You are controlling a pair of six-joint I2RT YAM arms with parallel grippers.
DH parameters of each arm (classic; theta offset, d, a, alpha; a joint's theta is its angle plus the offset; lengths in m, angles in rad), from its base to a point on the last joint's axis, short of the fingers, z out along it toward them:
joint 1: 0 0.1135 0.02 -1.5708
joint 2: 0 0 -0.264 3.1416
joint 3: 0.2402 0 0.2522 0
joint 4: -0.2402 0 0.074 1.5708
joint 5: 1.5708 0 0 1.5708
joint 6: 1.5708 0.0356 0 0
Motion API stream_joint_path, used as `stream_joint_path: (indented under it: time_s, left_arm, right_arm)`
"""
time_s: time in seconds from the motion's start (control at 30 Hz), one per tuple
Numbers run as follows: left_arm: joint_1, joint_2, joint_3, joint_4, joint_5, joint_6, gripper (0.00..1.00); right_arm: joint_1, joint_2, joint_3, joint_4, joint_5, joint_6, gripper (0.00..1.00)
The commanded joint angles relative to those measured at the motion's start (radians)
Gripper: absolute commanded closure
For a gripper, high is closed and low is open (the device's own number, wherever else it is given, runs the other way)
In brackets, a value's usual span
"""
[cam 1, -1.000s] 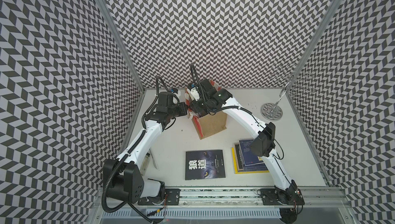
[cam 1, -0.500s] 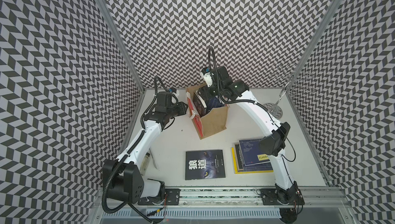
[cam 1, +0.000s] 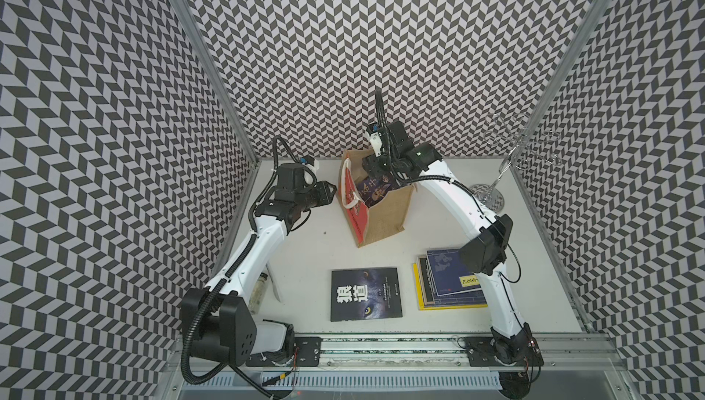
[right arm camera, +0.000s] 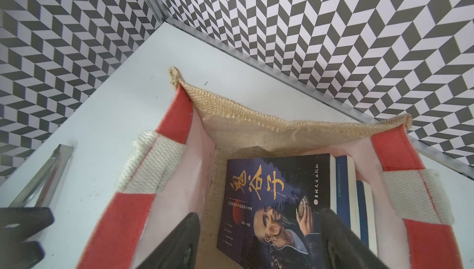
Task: Put the books into the canvas bag
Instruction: Adjust the canvas bag at the center of the board, then pick up the book from the book.
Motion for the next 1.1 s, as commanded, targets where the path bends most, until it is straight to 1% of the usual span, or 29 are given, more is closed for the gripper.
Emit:
stream_joint_path:
  time_s: [0.0,0.1,0.17,0.23,0.27,0.33,0.37,0.4,0.47,0.53,0.63,0.73,0.77,0.83,0.87,0.9,0.93,0.97,1.07]
  left_arm:
    - [0.008,-0.027,0.009,0.024,0.026,0.003,0.67]
    - [0.010,-0.033,0.008,0.029,0.037,0.003,0.67]
    - [0.011,-0.037,0.007,0.030,0.043,0.003,0.61]
    - [0.011,-0.044,0.009,0.027,0.048,0.003,0.59]
    - [0.011,-0.046,0.010,0.024,0.049,0.003,0.55]
    - [0.014,-0.055,0.007,0.016,0.042,0.003,0.44]
    - [0.019,-0.060,0.002,0.011,0.038,0.003,0.38]
    - [0.027,-0.069,-0.011,0.007,0.032,-0.024,0.31]
    - [0.046,-0.084,-0.044,0.002,0.041,-0.032,0.24]
    - [0.059,-0.105,-0.081,-0.010,0.048,-0.039,0.18]
    - [0.069,-0.156,-0.162,-0.030,0.058,-0.062,0.13]
    - [0.069,-0.232,-0.275,-0.028,0.074,-0.105,0.12]
    - [0.070,-0.263,-0.321,-0.022,0.084,-0.123,0.10]
    - [0.065,-0.325,-0.412,-0.015,0.094,-0.155,0.09]
    - [0.061,-0.359,-0.456,-0.010,0.100,-0.172,0.09]
    - [0.052,-0.396,-0.503,-0.007,0.101,-0.190,0.09]
    - [0.043,-0.427,-0.540,-0.005,0.099,-0.207,0.09]
    - [0.015,-0.464,-0.574,0.001,0.088,-0.238,0.08]
    - [-0.134,-0.553,-0.630,0.009,-0.008,-0.339,0.05]
  right_arm:
    - [0.022,-0.057,-0.032,0.057,-0.020,-0.023,0.26]
    - [0.031,-0.052,-0.045,0.055,-0.023,-0.015,0.26]
    - [0.031,-0.042,-0.042,0.045,-0.023,-0.011,0.26]
    - [0.034,-0.049,-0.041,0.038,-0.006,-0.001,0.27]
    - [0.037,-0.058,-0.043,0.034,0.002,0.000,0.28]
    - [0.052,-0.095,-0.060,0.014,0.001,-0.023,0.28]
    - [0.067,-0.131,-0.095,0.008,0.003,-0.030,0.28]
    - [0.087,-0.178,-0.152,0.013,0.018,-0.031,0.27]
    - [0.132,-0.290,-0.305,0.044,0.062,-0.019,0.26]
    - [0.172,-0.411,-0.466,0.087,0.070,0.010,0.24]
    - [0.226,-0.595,-0.746,0.152,0.052,0.082,0.21]
    - [0.279,-0.775,-1.021,0.228,-0.007,0.180,0.19]
    - [0.302,-0.834,-1.117,0.258,-0.025,0.218,0.13]
    - [0.346,-0.944,-1.290,0.326,-0.072,0.285,0.10]
    - [0.362,-0.995,-1.376,0.370,-0.112,0.324,0.06]
    - [0.374,-1.040,-1.464,0.408,-0.150,0.362,0.01]
    - [0.383,-1.072,-1.530,0.439,-0.174,0.392,0.01]
    - [0.394,-1.106,-1.611,0.474,-0.198,0.426,0.01]
    - [0.410,-1.164,-1.775,0.559,-0.244,0.487,0.01]
